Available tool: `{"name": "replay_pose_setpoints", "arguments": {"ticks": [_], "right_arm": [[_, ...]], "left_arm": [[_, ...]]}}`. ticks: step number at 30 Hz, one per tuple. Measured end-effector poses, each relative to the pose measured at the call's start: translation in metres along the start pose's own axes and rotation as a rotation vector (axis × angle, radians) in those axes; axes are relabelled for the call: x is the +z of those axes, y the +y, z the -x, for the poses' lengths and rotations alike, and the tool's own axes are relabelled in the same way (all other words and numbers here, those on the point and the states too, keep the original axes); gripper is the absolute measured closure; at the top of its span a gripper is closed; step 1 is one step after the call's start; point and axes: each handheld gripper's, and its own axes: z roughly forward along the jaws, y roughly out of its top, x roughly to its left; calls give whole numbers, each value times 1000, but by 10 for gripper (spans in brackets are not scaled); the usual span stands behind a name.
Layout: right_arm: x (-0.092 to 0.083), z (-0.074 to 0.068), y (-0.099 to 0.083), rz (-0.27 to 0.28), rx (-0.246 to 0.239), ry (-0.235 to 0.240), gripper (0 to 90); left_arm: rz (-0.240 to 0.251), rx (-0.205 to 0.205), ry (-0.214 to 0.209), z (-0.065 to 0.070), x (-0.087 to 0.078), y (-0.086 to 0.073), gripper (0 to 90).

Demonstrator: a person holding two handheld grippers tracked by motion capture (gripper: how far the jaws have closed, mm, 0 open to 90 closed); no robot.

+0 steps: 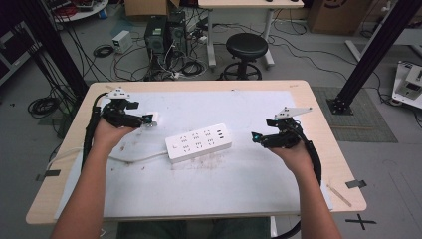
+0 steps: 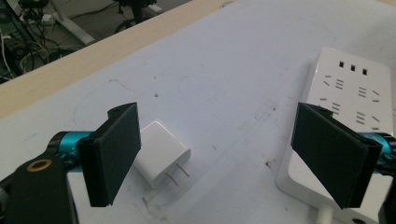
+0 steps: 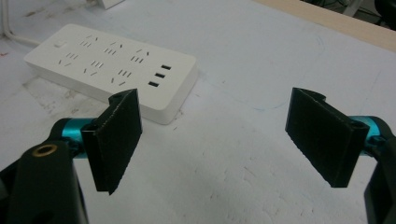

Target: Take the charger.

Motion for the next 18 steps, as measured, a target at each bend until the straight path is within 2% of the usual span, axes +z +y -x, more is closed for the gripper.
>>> {"name": "replay_pose_setpoints", "arguments": {"ticks": [3, 6, 7, 8, 10, 12, 13, 14, 16, 17, 18], "right_arm": [[0, 1, -1, -5, 1, -5, 190], [0, 2, -2, -10, 6, -18, 190], [0, 3, -3, -10, 10, -15, 190], [0, 3, -3, -10, 10, -15, 190], [-1, 3, -4, -9, 14, -19, 190], [0, 3, -4, -9, 14, -20, 190], [0, 3, -4, -12, 12, -23, 190], [1, 3, -4, -10, 11, -21, 190], [2, 3, -4, -17, 14, -27, 190], [2, 3, -4, -17, 14, -27, 190], [3, 3, -4, -15, 15, -23, 190]], "left_arm": [[-20, -48, 23, -4, 14, -1, 160], [-50, -98, 69, -9, 26, -5, 160], [-56, -115, 79, -10, 30, -7, 161], [-56, -115, 79, -10, 30, -7, 162], [-72, -153, 104, -16, 40, -9, 164], [-84, -162, 108, -18, 44, -9, 165], [-113, -163, 121, -19, 52, -8, 165], [-121, -165, 129, -20, 56, -7, 165], [-123, -171, 156, -21, 62, -7, 174], [-123, -171, 156, -21, 62, -7, 181], [-121, -193, 171, -23, 66, -9, 181]]}}
